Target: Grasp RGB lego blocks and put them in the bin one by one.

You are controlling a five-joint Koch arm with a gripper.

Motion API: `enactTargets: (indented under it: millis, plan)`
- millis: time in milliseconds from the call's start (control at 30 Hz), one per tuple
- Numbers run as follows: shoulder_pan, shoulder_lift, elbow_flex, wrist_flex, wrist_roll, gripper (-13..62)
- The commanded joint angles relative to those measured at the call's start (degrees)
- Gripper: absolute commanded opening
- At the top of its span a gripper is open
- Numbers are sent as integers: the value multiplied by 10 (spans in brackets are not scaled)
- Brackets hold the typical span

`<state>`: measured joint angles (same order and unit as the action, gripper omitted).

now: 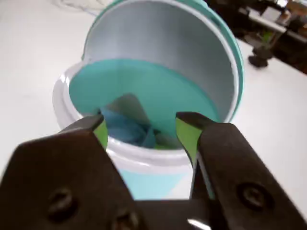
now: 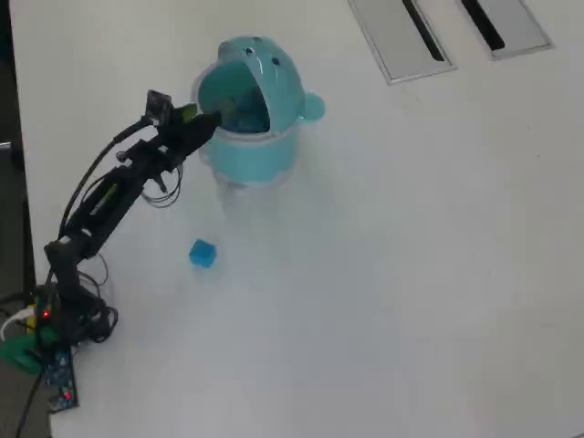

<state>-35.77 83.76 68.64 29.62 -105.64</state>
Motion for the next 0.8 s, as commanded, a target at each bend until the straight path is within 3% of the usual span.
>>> enactTargets:
  millis: [0,400,767]
  plan:
    - [18,53,-11,34,15,256]
    - [65,219,272,186,-12,301]
    - [92,274,427,187,-66,302]
